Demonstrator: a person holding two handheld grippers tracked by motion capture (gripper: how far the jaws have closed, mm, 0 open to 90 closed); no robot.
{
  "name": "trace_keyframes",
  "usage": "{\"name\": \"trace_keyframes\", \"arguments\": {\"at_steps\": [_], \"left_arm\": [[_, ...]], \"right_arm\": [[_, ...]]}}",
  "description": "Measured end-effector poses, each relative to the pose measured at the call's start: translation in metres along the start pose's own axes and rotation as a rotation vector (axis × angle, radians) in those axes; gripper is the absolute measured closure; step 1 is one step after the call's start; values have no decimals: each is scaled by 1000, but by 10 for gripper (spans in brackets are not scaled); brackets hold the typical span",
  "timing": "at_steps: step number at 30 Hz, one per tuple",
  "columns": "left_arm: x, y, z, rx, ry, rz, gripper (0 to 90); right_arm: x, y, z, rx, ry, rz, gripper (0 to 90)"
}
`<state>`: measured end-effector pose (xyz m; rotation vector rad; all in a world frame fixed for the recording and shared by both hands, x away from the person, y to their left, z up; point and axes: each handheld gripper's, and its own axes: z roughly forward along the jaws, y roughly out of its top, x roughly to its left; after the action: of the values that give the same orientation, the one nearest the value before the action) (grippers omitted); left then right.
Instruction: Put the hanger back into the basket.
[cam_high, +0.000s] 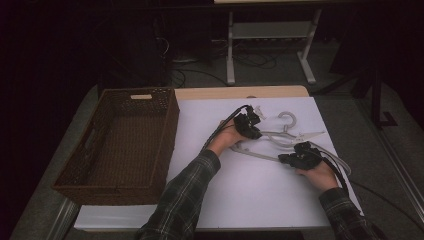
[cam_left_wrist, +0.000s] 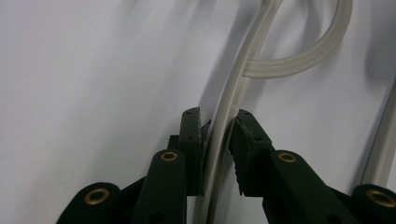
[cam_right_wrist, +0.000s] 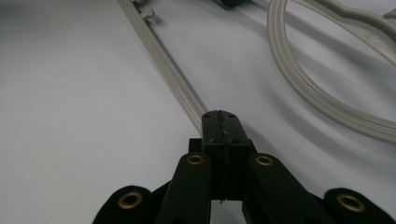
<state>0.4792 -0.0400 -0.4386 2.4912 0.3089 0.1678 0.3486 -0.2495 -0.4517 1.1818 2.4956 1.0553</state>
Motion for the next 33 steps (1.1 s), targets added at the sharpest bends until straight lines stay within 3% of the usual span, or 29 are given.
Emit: {"name": "trace_keyframes", "arguments": {"at_steps": [8,20,25,33], "left_arm": [[-3,-7,-8,25,-46,42,820],[-4,-12,-17,-22,-79,5,829],[-5,-15,-25,-49,-90,-18,830],[-8,-17,-43,-94,-74,-36,831]], "right_arm": [[-2,-1,-2,4,-3,14,900],[-2,-1,-4,2,-1,-6,895],[0,1,-12,-45,-1,-13,805],[4,1,-29,-139,13,-1,562]]}}
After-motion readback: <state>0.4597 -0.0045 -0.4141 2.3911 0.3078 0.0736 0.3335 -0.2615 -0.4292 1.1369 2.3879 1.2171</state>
